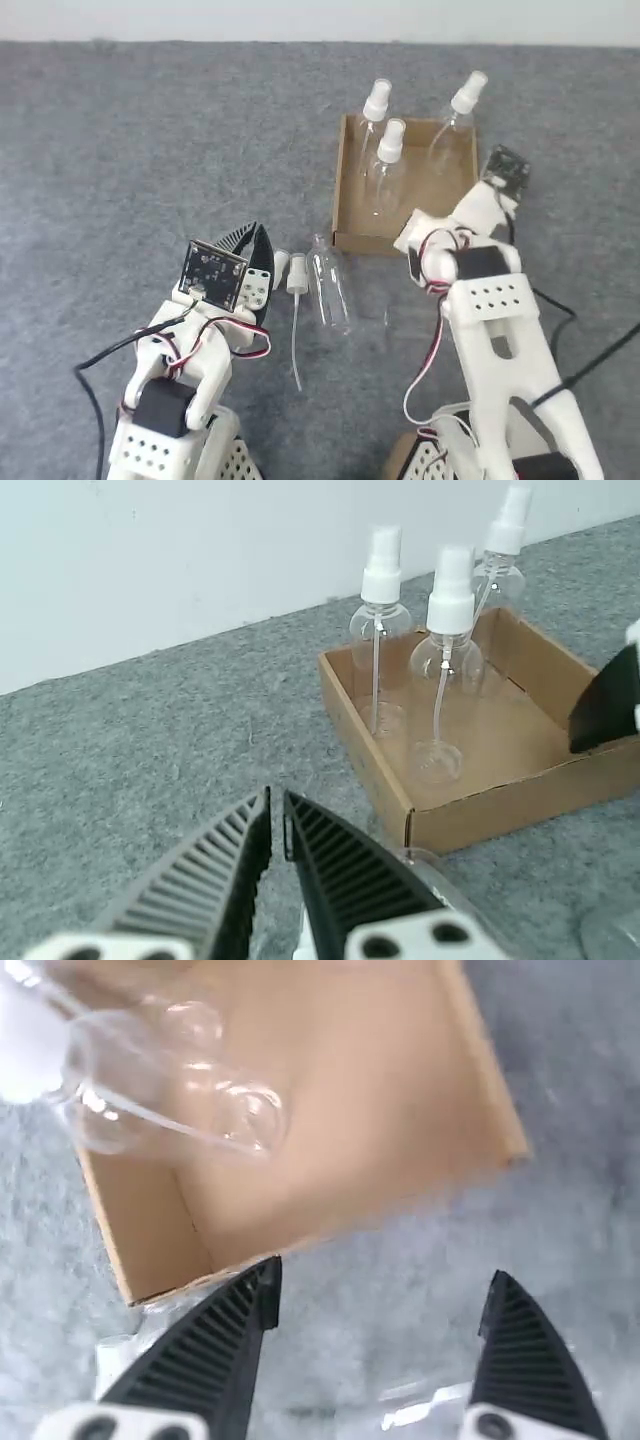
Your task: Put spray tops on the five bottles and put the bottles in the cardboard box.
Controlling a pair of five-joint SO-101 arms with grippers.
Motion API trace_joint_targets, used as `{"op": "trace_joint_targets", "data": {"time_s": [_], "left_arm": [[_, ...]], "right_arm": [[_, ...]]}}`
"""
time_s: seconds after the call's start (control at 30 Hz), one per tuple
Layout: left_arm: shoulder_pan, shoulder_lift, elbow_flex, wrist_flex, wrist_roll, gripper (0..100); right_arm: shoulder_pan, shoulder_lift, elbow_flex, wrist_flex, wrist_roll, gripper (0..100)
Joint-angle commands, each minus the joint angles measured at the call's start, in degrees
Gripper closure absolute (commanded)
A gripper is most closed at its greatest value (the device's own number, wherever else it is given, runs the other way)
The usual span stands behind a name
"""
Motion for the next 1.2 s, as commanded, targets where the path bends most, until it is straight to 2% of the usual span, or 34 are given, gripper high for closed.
{"op": "trace_joint_targets", "data": {"time_s": [0.0, 0.17, 0.33, 0.63, 0.83, 0.97, 1.17], "left_arm": [[0.1, -0.6, -0.3, -1.8, 0.1, 99], [0.1, -0.6, -0.3, -1.8, 0.1, 99], [0.1, -0.6, -0.3, -1.8, 0.1, 99], [-0.1, -0.6, -0.3, -1.8, 0.1, 99], [-0.2, -0.6, -0.3, -1.8, 0.1, 99], [-0.2, -0.6, -0.3, -1.8, 0.1, 99], [0.0, -0.6, -0.3, -1.8, 0.1, 99]], "right_arm": [[0.4, -0.6, -6.4, 4.9, -7.5, 71.5], [-1.7, -0.6, -6.7, 9.5, -7.4, 67.1], [-9.2, -0.6, -6.9, 24.0, -3.4, 65.7], [-11.8, 0.2, -4.8, 23.6, -2.0, 62.3], [-8.9, 0.2, 2.8, 13.4, -1.9, 62.5], [-6.0, 0.2, 6.2, 12.4, 1.8, 62.5], [6.7, 0.2, 8.0, 12.1, 9.6, 62.5]]}}
